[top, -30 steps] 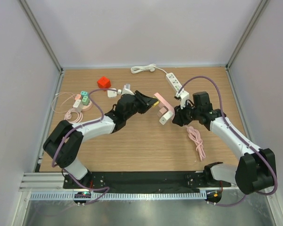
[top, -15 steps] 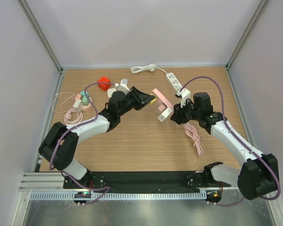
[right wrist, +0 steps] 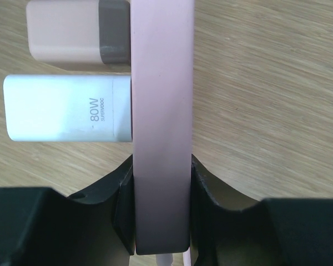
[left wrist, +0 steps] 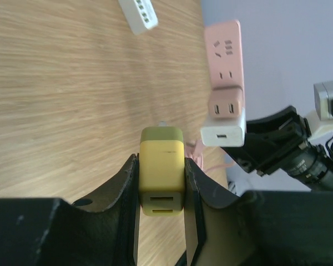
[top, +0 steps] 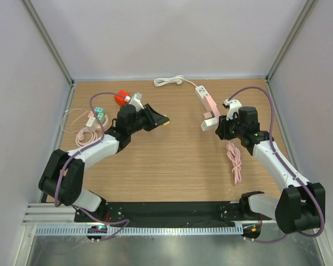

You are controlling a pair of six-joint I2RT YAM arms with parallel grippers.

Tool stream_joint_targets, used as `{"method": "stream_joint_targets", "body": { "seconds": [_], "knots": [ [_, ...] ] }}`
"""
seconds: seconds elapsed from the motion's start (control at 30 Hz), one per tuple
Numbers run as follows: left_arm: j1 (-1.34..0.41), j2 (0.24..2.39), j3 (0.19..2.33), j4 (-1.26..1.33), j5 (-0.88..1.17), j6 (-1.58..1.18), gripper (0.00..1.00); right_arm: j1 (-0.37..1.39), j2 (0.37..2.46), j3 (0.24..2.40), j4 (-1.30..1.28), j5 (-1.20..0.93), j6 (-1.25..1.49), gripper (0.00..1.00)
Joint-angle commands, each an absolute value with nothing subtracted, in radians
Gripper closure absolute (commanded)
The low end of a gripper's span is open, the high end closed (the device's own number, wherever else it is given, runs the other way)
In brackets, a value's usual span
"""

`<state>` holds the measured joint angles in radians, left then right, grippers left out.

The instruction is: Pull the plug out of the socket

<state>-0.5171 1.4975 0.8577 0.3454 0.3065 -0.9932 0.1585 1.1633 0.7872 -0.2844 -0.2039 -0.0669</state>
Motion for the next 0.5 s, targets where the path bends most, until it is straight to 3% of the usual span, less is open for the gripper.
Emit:
{"method": "stream_joint_targets", "body": {
  "seconds": [0.0, 0.13, 0.47],
  "knots": [
    [-0.421, 1.444, 0.816, 0.341, 0.291, -0.966, 1.00, 0.146, 1.127, 0.831, -0.221, -0.334, -0.119, 0.99],
    [-0.333, 1.462, 0.799, 0.308, 0.295, -0.954, 1.00, 0.138, 1.115, 0.839, -0.262, -0.454, -0.166, 0.99],
    [-0.129, 1.669, 0.911, 0.314, 0.319, -0.965, 1.00, 0.133, 1.115, 0.847, -0.282, -0.494, -0.192, 0.99]
  ]
}}
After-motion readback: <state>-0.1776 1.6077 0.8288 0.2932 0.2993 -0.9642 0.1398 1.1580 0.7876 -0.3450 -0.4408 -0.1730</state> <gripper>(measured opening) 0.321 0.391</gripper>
